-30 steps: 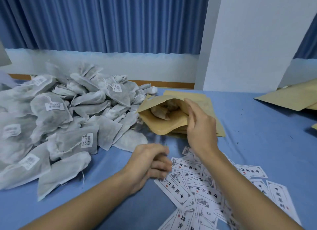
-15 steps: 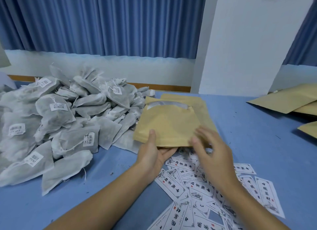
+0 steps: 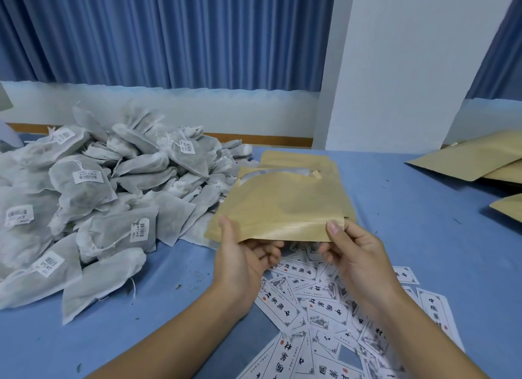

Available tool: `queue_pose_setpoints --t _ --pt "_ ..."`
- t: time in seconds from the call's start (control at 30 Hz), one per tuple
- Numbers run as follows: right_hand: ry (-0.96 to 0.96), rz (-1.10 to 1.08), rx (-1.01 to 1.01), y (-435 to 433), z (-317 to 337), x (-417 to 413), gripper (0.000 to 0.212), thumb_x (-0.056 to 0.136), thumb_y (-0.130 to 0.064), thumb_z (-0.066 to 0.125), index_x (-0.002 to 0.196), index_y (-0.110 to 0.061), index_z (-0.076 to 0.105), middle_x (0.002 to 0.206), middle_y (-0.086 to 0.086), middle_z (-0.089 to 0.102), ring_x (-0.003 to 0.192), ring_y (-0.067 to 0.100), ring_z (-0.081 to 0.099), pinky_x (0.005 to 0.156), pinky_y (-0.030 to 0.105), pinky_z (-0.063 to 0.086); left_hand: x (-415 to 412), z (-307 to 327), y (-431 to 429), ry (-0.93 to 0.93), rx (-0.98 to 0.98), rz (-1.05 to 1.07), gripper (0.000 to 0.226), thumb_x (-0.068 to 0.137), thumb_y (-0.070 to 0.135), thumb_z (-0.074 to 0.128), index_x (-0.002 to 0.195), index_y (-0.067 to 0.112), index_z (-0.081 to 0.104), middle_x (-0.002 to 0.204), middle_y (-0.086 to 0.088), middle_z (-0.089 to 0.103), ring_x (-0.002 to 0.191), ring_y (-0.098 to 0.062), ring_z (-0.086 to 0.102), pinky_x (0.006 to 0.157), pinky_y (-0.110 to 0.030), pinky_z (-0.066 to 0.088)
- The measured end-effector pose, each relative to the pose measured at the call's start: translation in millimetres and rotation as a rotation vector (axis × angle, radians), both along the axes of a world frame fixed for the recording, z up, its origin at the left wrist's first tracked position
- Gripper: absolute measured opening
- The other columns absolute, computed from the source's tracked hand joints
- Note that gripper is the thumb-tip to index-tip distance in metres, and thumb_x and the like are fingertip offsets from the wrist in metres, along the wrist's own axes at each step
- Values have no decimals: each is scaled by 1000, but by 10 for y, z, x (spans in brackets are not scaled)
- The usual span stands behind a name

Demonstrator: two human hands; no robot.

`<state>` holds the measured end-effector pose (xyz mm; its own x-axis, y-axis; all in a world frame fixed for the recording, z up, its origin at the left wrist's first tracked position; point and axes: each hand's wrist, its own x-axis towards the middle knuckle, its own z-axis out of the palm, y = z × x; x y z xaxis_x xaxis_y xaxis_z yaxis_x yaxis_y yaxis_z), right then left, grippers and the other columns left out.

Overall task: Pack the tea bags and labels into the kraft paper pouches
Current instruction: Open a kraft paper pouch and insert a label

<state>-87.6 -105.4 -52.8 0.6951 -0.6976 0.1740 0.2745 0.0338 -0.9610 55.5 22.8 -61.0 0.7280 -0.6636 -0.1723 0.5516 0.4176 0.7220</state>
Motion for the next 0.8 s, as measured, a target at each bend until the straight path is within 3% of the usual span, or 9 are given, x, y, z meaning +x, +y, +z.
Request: queue_pose_setpoints --t 0.1,0.17,0.27,0.33,0.4,0.5,0.63,0.8 --pt "-1 7 34 33 -15 31 17 94 -28 65 86 -19 76 75 1 63 71 16 58 69 29 47 -47 16 8 -44 16 202 65 95 69 38 82 17 75 48 -11 50 40 -18 43 43 -28 37" --pt "-7 10 88 65 17 57 19 93 -27 66 77 -23 75 68 2 61 64 14 56 63 23 49 -53 28 7 -127 -6 320 60 94 68 44 65 27 75 45 -10 48 38 -17 39 44 -26 33" --pt "-41 -33 238 43 39 44 16 91 -25 69 77 -21 73 69 6 59 56 10 56 51 16 49 -18 56 57 -246 -93 354 49 98 59 47 79 25 76 54 -16 58 42 -22 46 41 -26 39" --pt "-62 -51 265 11 43 3 13 91 -22 69 79 -17 70 72 7 58 58 9 58 52 16 50 9 48 80 -265 -44 285 37 98 46 56 81 17 74 58 -19 58 44 -22 47 42 -28 40" --pt "-45 -24 186 32 42 -3 16 92 -22 67 77 -18 73 71 8 60 60 11 58 56 18 51 -40 18 71 -248 83 142 28 87 36 72 76 11 71 62 -17 60 45 -19 48 42 -27 38" --pt "4 32 5 158 39 39 17 90 -25 68 88 -10 76 68 13 64 61 17 57 58 22 49 -212 -53 23 -298 137 -103 35 73 35 85 78 4 69 70 -12 61 53 -18 50 44 -27 35" --pt "8 68 -148 254 36 71 19 92 -18 68 90 -1 76 69 17 66 62 18 61 58 24 50 -290 -79 32 -383 130 -213 26 85 29 78 81 4 71 75 -12 60 64 -18 50 50 -27 34" --pt "35 -18 -64 284 4 72 16 88 -18 73 90 -3 73 68 16 65 62 26 55 58 28 48 -289 -94 16 -375 162 -174 28 78 32 80 80 5 73 71 -12 58 56 -18 46 50 -27 33"
